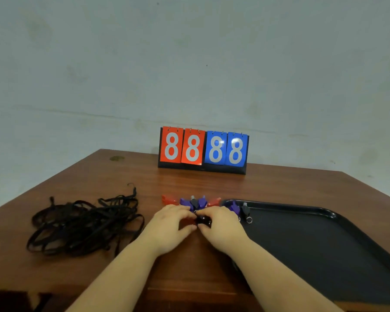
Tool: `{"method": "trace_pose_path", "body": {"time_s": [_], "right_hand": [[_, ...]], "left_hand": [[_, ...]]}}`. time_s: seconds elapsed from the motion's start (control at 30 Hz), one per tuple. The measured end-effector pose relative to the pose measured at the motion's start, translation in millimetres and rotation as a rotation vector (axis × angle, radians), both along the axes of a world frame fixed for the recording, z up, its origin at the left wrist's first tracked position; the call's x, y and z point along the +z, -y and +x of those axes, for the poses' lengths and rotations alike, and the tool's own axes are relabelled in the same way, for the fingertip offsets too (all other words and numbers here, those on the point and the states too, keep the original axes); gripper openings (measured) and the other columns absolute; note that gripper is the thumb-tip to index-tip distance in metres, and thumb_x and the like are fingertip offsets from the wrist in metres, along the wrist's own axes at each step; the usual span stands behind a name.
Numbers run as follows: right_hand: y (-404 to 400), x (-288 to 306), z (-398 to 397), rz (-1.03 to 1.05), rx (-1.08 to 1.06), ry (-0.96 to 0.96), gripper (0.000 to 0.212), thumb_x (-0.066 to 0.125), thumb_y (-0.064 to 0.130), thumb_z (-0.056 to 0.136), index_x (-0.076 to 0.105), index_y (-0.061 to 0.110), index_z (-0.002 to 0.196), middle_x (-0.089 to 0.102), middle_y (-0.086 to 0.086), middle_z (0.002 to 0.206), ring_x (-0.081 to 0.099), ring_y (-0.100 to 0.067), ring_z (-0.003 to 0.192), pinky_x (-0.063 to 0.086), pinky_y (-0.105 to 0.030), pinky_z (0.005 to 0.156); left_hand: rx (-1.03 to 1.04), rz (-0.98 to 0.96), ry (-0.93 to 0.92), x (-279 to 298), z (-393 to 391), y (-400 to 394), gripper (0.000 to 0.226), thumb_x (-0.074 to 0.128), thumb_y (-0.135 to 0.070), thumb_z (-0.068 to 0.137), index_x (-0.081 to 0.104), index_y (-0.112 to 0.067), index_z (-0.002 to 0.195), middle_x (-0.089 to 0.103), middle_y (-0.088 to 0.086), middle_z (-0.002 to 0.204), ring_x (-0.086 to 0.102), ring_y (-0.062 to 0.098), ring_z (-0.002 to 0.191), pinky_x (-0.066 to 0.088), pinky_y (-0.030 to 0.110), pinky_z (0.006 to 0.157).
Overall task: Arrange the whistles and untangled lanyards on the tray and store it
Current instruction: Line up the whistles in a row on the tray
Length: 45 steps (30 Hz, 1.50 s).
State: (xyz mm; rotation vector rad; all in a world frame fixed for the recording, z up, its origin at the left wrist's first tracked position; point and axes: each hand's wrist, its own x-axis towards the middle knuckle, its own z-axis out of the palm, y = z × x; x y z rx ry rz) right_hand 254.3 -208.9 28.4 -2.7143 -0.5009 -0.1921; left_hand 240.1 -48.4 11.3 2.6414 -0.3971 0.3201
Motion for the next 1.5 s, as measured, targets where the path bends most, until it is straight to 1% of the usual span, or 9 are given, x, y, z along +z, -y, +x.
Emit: {"method": "trace_pose_path", "body": {"time_s": [0.17,0.27,0.43,0.63,0.8,1.07,1.2,1.33,1.5], "right_hand": [[1.1,-0.7,-4.7,0.081,-0.047,-0.024,0.038,0.063,0.036,0.083,0.061,0.03,0.12,0.064,0.006,0.117,0.054,-0.015,0.112,0.042,-0.037,0.1],[0.8,1.2,-7.8,0.093,-0.045,-0.013,0.04,0.063,0.039,0.081,0.062,0.03,0.12,0.065,0.008,0.104,0.056,-0.015,0.106,0.043,-0.036,0.098],[1.7,0.8,-7.4,0.166,-0.059,-0.107,0.045,0.065,0.041,0.081,0.06,0.028,0.123,0.054,0.018,0.077,0.056,-0.012,0.101,0.043,-0.038,0.1],[1.5,0.4,-7.0,0.216,-0.075,-0.142,0.039,0.068,0.04,0.08,0.064,0.027,0.117,0.059,0.014,0.089,0.056,-0.011,0.105,0.043,-0.04,0.101],[2.0,-0.4,-4.9,0.204,-0.101,-0.15,0.04,0.067,0.04,0.08,0.062,0.029,0.118,0.062,0.008,0.119,0.053,-0.014,0.115,0.042,-0.04,0.103],[2.1,-0.9,-5.4,0.391,-0.13,-0.164,0.038,0.071,0.032,0.078,0.065,0.025,0.115,0.067,0.007,0.111,0.06,-0.01,0.104,0.048,-0.034,0.098],[12.1,16.0,-7.2,0.503,-0.124,-0.115,0.035,0.07,0.026,0.082,0.064,0.021,0.115,0.066,0.008,0.108,0.06,-0.001,0.085,0.047,-0.014,0.077],[46.0,41.7,-6.9,0.467,-0.165,-0.066,0.038,0.069,0.028,0.082,0.061,0.021,0.119,0.064,0.006,0.115,0.056,-0.004,0.093,0.049,-0.023,0.083],[101.9,53.1,-7.0,0.443,-0.251,-0.018,0.037,0.07,0.027,0.082,0.063,0.018,0.117,0.066,0.003,0.114,0.056,-0.006,0.092,0.043,-0.02,0.081]], "left_hand": [[0.035,-0.2,-0.056,-0.7,-3.0,-8.9,0.016,0.067,-0.033,0.082,0.063,-0.034,0.098,0.055,-0.015,0.124,0.047,0.005,0.118,0.035,0.021,0.1],[0.064,-0.331,-0.11,0.9,-3.5,-12.4,0.03,0.071,-0.027,0.079,0.06,-0.035,0.105,0.051,-0.015,0.13,0.048,0.005,0.114,0.038,0.025,0.1],[0.118,-0.293,-0.199,3.3,-3.7,-11.9,0.047,0.071,-0.031,0.079,0.052,-0.037,0.121,0.049,-0.012,0.133,0.045,0.008,0.121,0.035,0.027,0.098],[0.12,-0.322,-0.239,2.2,-1.1,-12.5,0.057,0.073,-0.031,0.076,0.049,-0.035,0.127,0.05,-0.01,0.136,0.045,0.009,0.124,0.037,0.03,0.102],[0.102,-0.32,-0.265,0.4,0.1,-13.8,0.068,0.074,-0.041,0.072,0.044,-0.036,0.134,0.046,-0.009,0.14,0.043,0.009,0.127,0.036,0.034,0.107],[0.116,-0.31,-0.232,3.5,-4.3,-9.9,0.068,0.075,-0.046,0.071,0.048,-0.034,0.132,0.052,-0.009,0.135,0.048,0.008,0.122,0.039,0.031,0.104],[0.106,-0.337,-0.234,14.1,-11.7,-5.4,0.069,0.075,-0.049,0.069,0.049,-0.033,0.131,0.056,-0.01,0.129,0.05,0.007,0.119,0.039,0.03,0.102],[0.026,-0.284,-0.211,32.7,-11.4,14.9,0.066,0.071,-0.053,0.071,0.049,-0.036,0.131,0.052,-0.015,0.132,0.047,0.001,0.117,0.036,0.028,0.102],[-0.092,-0.313,-0.157,51.1,-0.3,69.1,0.062,0.071,-0.052,0.072,0.051,-0.037,0.128,0.052,-0.013,0.134,0.046,0.0,0.112,0.039,0.027,0.099]]}}
